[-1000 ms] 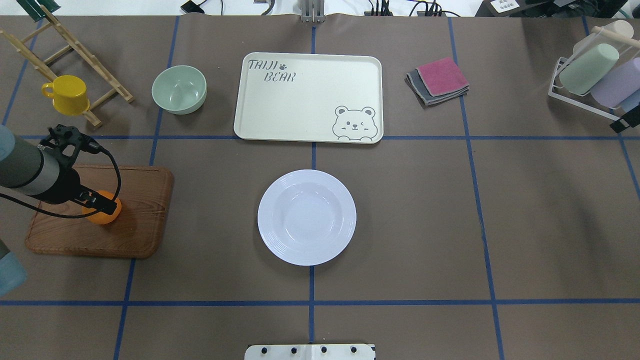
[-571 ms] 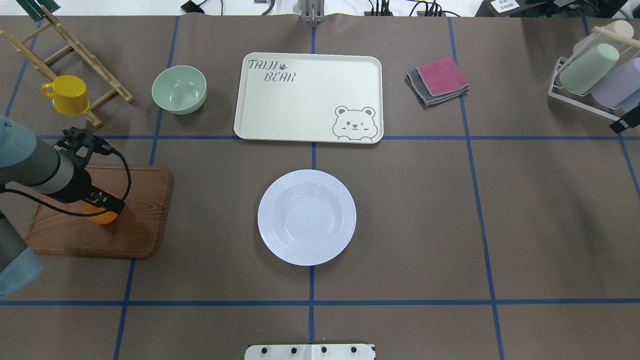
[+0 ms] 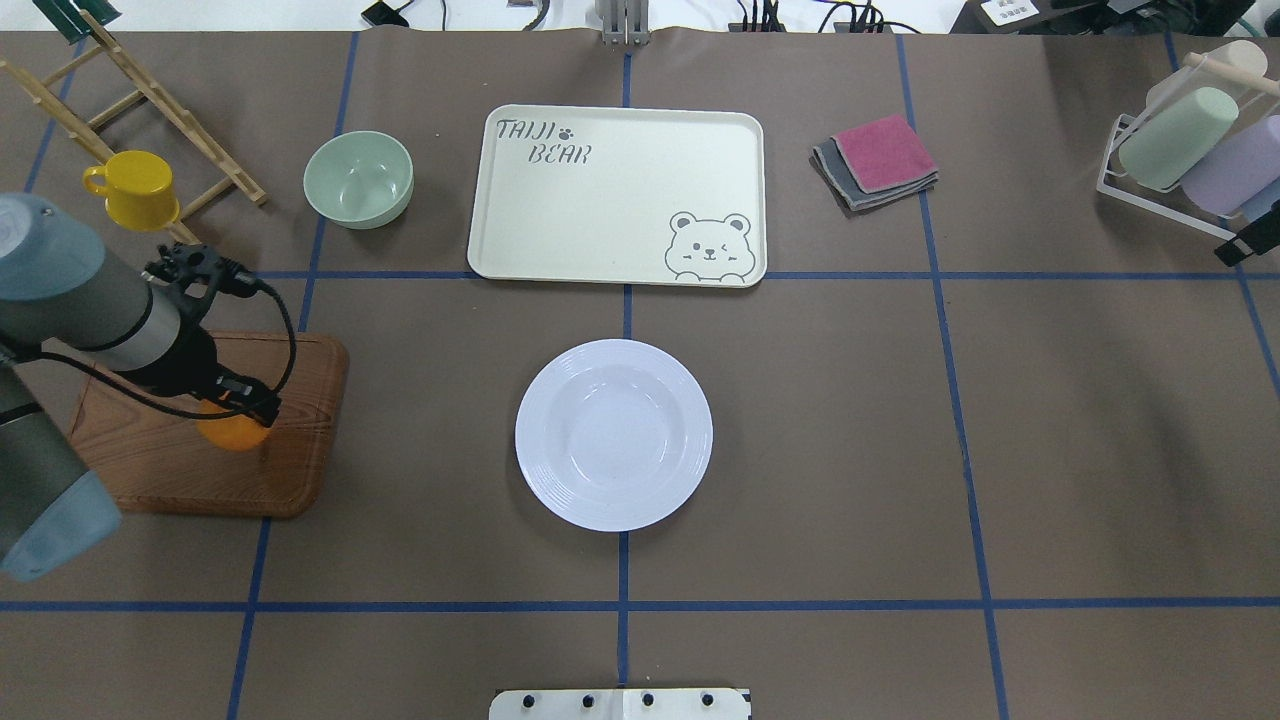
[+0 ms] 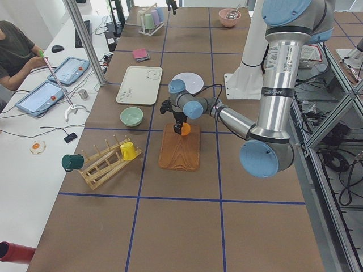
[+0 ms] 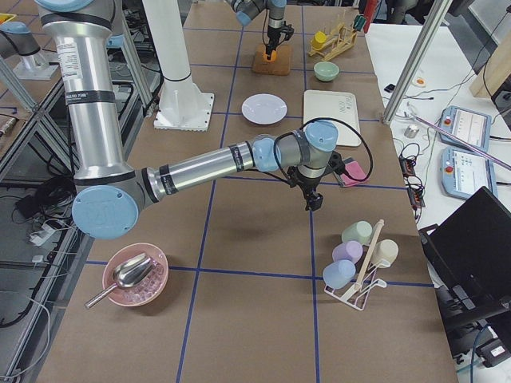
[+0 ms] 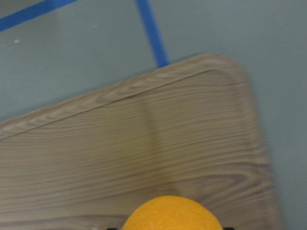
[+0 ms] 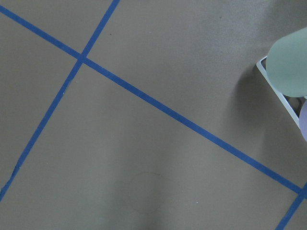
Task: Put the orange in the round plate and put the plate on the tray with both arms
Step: 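Carry the orange with the left gripper onto the white plate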
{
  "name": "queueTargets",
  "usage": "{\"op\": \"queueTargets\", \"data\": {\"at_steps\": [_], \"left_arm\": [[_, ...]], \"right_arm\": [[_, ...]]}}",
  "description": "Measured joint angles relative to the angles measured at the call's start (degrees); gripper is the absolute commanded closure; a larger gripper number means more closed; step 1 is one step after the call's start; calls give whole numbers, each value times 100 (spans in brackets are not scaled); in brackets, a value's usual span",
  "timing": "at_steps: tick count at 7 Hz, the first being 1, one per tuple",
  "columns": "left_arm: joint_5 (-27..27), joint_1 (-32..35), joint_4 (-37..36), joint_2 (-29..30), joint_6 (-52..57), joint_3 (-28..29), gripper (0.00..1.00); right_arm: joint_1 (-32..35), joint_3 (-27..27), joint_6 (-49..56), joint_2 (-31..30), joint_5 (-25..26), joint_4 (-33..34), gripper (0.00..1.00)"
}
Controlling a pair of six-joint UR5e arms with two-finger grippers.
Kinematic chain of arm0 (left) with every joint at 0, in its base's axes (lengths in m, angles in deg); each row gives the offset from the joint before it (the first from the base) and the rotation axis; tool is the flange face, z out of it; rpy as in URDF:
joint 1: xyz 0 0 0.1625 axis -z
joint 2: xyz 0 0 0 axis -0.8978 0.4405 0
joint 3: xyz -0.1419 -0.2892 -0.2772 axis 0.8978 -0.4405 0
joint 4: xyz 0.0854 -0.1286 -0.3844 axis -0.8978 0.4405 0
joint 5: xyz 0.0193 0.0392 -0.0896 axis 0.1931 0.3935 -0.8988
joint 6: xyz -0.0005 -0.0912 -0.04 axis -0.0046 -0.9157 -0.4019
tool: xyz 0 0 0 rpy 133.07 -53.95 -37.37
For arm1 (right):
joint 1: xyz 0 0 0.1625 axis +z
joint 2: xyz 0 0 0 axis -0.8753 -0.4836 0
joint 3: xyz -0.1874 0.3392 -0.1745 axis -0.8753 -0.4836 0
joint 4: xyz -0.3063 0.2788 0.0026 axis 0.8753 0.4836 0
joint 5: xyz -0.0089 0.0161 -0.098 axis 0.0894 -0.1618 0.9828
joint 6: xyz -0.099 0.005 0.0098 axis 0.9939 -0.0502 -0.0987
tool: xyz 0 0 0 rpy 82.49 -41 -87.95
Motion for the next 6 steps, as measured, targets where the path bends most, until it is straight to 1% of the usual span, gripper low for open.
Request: {"op": "queueTargets", "data": {"at_steps": [1, 2, 3, 4, 5, 6], "left_arm": [[-89, -121, -528, 667, -527, -83, 100], [-34, -427, -834, 1309, -1227, -56, 100], [171, -744, -955, 1805, -1750, 80, 100], [397, -986, -995, 2418, -2142, 482, 100], [597, -1141, -995, 3043, -2431, 1035, 100], [855, -1286, -969, 3488, -2556, 1524, 100]], "right_arm": [[-17, 0, 0, 2, 0, 0, 0], [-59, -13, 0, 5, 0, -2, 0], [-110, -39, 0, 9, 0, -6, 0], [-151, -67, 0, 27, 0, -6, 0], [-183, -88, -12, 57, 0, -2, 0], [-205, -99, -41, 79, 0, -1, 0]]}}
